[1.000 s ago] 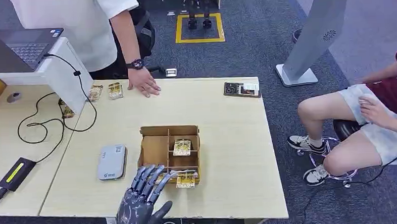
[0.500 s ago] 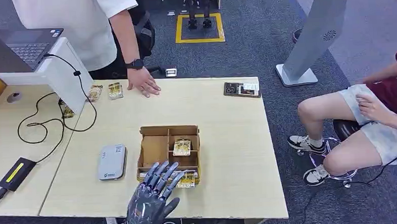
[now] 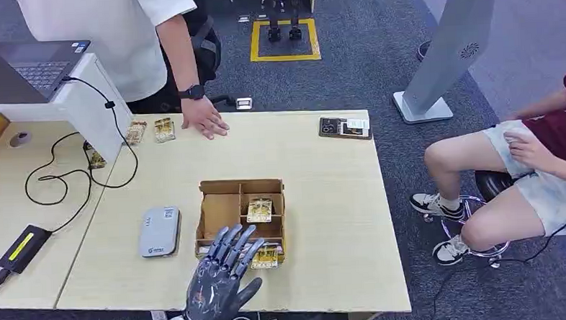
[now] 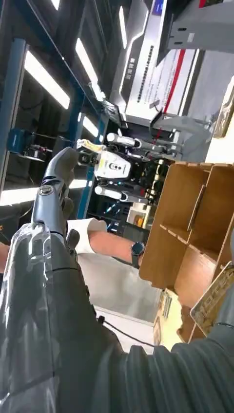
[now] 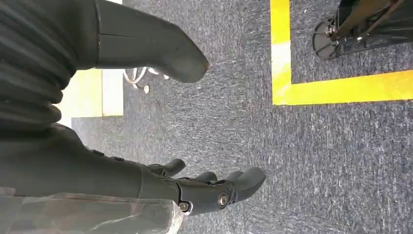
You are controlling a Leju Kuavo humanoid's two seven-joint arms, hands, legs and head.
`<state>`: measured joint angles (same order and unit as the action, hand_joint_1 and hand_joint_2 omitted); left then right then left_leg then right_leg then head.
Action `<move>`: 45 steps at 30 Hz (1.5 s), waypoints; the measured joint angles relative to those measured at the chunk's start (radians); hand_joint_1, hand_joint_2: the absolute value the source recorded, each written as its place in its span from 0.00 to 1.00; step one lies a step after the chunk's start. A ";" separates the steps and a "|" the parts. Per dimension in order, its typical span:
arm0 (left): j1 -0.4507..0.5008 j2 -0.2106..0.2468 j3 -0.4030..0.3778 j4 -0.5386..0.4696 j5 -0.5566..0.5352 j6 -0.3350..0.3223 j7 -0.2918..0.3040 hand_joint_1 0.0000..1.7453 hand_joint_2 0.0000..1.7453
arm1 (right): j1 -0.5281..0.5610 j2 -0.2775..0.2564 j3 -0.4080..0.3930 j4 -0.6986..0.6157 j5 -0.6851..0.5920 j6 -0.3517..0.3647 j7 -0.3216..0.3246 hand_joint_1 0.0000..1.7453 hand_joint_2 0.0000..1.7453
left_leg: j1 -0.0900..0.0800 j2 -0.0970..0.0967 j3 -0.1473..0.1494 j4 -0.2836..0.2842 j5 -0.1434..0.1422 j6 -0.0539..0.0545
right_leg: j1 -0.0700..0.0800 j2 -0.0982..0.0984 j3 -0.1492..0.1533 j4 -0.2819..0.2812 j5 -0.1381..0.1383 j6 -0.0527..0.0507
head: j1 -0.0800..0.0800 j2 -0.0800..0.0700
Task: Pass the card to the sensor for recognition and then transmit it.
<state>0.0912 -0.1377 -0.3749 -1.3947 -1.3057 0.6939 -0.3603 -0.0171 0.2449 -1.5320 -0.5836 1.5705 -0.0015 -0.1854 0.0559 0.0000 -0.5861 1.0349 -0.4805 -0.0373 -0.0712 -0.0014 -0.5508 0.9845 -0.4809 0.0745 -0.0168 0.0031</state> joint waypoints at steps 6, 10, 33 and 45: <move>-0.026 0.025 -0.051 0.012 -0.020 0.000 0.084 0.00 1.00 | 0.000 0.000 0.000 -0.002 0.000 0.003 0.000 0.00 1.00 | 0.000 0.000 0.000 0.000 0.000 0.000 | 0.000 0.000 0.000 0.000 0.000 0.000 | 0.000 0.000; -0.055 0.051 -0.096 0.038 -0.041 0.000 0.187 0.00 1.00 | -0.001 0.000 0.000 -0.008 0.000 0.011 -0.003 0.00 1.00 | 0.000 0.000 0.000 0.000 0.000 0.000 | 0.000 0.000 0.000 0.000 0.000 0.000 | 0.000 0.000; -0.178 0.121 -0.236 0.219 -0.094 -0.079 0.556 0.00 1.00 | -0.006 0.010 0.004 -0.025 0.000 0.019 0.017 0.00 1.00 | 0.000 0.000 0.000 0.000 0.000 0.000 | 0.000 0.000 0.000 0.000 0.000 0.000 | 0.000 0.000; -0.150 0.111 -0.222 0.191 -0.060 -0.004 0.533 0.00 1.00 | -0.006 0.036 0.001 -0.076 0.000 0.035 0.019 0.00 1.00 | 0.000 0.000 0.000 0.000 0.000 0.000 | 0.000 0.000 0.000 0.000 0.000 0.000 | 0.000 0.000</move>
<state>-0.0589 -0.0263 -0.5966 -1.2039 -1.3661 0.6901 0.1732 -0.0226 0.2808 -1.5312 -0.6596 1.5705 0.0339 -0.1663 0.0559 -0.0001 -0.5864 1.0349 -0.4804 -0.0373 -0.0712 -0.0013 -0.5506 0.9846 -0.4808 0.0744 -0.0168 0.0031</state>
